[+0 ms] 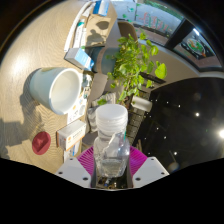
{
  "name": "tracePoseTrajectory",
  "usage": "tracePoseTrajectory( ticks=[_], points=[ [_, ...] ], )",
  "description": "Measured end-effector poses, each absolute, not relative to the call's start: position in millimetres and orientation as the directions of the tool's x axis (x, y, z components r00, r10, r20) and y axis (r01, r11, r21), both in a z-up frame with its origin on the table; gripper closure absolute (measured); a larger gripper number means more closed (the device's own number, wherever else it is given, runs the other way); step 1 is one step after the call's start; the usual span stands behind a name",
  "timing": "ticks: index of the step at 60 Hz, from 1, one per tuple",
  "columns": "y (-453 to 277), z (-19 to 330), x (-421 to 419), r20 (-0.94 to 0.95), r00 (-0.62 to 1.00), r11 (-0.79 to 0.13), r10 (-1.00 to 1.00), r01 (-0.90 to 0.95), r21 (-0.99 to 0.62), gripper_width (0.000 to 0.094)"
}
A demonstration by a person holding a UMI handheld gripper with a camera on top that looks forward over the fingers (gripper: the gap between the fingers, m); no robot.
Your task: Pour water
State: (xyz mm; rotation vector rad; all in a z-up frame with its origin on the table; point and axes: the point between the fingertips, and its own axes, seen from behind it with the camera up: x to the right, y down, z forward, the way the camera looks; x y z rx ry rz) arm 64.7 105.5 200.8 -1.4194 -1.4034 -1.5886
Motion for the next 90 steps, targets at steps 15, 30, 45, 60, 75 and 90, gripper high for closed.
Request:
tracePoseTrajectory(
  ticks=[15,30,45,60,75,90],
  points=[
    [90,239,91,0.928,0.351,-0.346,0.122,0.892,-0.292,0.0521],
    [79,201,119,0.551,0.833,-0.397,0.055,0.525,-0.753,0.0523],
    [81,123,123,0.213,0.976,-0.438,0.053,0.214,-0.873,0.0522],
    [78,58,118,0.021,0.998,-0.497,0.064,0.051,-0.866,0.0517],
    [68,33,116,-0.009,0.997,-0.484,0.075,0.029,-0.874,0.0473],
    [50,20,120,-0.065,0.997,-0.580,0.038,-0.031,-0.814,0.0067]
  ],
)
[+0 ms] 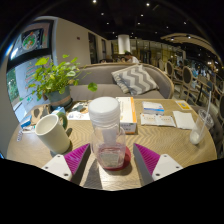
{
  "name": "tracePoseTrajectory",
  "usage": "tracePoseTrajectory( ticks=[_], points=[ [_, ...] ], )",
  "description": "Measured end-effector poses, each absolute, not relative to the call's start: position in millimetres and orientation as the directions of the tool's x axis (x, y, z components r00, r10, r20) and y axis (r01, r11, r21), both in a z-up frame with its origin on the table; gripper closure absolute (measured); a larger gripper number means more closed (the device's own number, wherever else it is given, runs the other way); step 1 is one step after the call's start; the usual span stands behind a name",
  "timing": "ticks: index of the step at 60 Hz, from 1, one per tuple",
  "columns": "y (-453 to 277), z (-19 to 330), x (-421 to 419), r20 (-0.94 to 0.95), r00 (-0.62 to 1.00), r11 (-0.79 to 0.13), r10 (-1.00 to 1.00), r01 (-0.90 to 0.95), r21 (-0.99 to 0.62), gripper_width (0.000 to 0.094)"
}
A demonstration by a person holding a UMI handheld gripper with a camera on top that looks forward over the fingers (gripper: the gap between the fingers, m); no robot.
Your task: Pour water
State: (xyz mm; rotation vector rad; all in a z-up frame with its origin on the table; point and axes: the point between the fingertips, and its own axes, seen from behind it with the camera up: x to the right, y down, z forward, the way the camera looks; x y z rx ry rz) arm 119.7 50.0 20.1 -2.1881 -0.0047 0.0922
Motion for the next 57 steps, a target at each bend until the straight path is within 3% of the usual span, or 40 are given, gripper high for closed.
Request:
tracePoseTrajectory(
  ticks=[11,23,31,57],
  points=[
    [-1,57,128,-0.012,1.000,-0.627,-0.017,-0.020,-0.779,0.0083],
    [-93,138,103,0.004,0.999,-0.665,-0.041,-0.024,-0.746,0.0084],
    [-144,185,82,0.048,0.998,-0.643,-0.028,0.019,-0.765,0.0082],
    [-211,231,40,0.059,0.997,-0.608,-0.041,0.022,-0.794,0.0083]
  ],
)
